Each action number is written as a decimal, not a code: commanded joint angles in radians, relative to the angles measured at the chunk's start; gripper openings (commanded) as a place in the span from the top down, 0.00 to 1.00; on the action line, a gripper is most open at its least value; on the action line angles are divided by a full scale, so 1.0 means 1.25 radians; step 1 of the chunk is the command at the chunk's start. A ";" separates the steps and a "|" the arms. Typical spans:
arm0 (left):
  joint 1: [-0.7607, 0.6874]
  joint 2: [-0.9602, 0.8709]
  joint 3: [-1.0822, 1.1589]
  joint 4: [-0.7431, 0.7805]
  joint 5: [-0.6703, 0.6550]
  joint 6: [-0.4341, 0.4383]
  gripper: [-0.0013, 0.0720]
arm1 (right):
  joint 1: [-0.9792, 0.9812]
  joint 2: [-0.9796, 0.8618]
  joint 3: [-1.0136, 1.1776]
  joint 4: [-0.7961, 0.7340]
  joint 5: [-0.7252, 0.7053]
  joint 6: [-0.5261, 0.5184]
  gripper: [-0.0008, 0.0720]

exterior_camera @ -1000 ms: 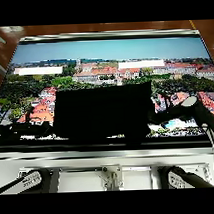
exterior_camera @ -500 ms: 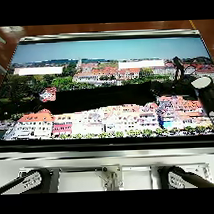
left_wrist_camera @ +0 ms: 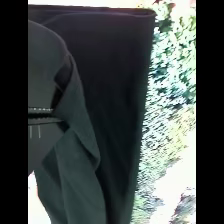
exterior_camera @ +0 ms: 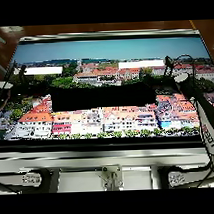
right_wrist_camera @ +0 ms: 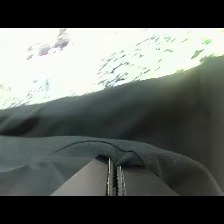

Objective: Fold the shirts.

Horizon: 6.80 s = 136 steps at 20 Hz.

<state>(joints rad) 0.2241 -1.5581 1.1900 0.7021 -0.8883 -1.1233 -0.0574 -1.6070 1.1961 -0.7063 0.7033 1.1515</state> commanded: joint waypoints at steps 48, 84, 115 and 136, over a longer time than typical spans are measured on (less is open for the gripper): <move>-0.548 -0.199 0.157 -0.251 0.099 -0.047 0.92 | -0.106 0.248 0.075 -0.119 0.498 0.146 0.88; -0.120 0.286 0.156 -0.377 -0.177 0.156 0.93 | 0.523 -0.067 0.075 0.060 -0.134 0.175 0.69; -0.118 0.284 0.154 -0.330 -0.225 0.156 0.93 | 0.175 0.045 -0.144 -0.069 0.074 0.103 0.88; -0.361 0.284 0.154 -0.330 -0.218 0.147 0.93 | -0.696 0.081 0.083 -0.478 0.549 0.382 0.88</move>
<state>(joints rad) -0.1764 -1.2034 1.3827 0.2890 -1.1755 -0.9390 -0.8364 -1.5078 1.3441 -1.1873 1.2312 1.5684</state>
